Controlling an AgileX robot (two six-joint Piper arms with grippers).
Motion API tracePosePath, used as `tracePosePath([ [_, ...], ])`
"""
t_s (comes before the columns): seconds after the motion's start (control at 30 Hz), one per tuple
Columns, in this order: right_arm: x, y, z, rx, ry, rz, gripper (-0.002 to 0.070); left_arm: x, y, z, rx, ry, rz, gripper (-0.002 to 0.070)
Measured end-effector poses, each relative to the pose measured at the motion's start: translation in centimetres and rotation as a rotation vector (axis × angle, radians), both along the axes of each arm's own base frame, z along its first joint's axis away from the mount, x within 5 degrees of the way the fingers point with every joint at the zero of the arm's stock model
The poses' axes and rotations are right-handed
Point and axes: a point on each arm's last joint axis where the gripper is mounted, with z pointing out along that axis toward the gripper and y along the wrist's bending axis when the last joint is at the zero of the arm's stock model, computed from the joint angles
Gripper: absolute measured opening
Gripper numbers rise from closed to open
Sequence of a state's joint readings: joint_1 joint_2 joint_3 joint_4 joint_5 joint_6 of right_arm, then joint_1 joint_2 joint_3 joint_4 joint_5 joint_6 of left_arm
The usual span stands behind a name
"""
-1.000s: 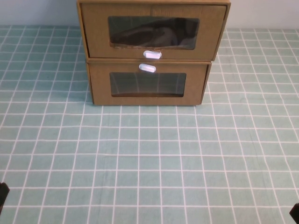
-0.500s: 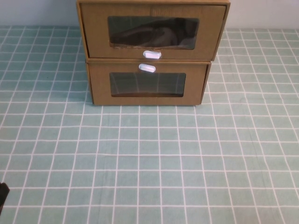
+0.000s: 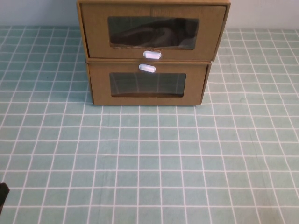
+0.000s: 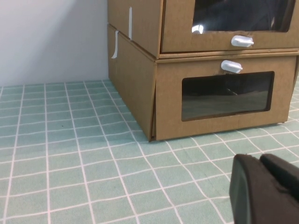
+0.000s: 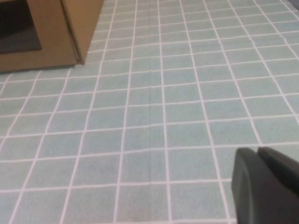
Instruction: Close the shoe box
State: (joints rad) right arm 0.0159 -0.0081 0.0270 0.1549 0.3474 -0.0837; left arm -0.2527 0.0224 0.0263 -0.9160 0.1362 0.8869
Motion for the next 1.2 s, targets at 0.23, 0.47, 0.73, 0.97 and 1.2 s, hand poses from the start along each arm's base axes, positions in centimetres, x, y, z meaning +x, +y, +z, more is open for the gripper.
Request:
tracePosePath([
  [0.23, 0.0, 0.0, 0.0, -0.01, 0.001, 0.003, -0.0011, 0.0, 0.0, 0.0, 0.0, -0.001, 0.002, -0.0005],
  [0.47, 0.0, 0.0, 0.0, -0.011, 0.001, 0.003, -0.0011, 0.0, 0.0, 0.0, 0.0, -0.001, 0.002, -0.0005],
  [0.73, 0.0, 0.0, 0.0, -0.011, 0.001, 0.003, -0.0011, 0.0, 0.0, 0.0, 0.0, -0.001, 0.002, -0.0005],
  [0.97, 0.0, 0.0, 0.0, -0.011, 0.001, 0.003, -0.0011, 0.2, 0.6, 0.5, 0.04, -0.066, 0.066, -0.0005],
  [1.2, 0.0, 0.0, 0.0, -0.011, 0.002, 0.003, -0.0011, 0.3, 1.6, 0.8, 0.086, -0.12, 0.217, -0.0005],
])
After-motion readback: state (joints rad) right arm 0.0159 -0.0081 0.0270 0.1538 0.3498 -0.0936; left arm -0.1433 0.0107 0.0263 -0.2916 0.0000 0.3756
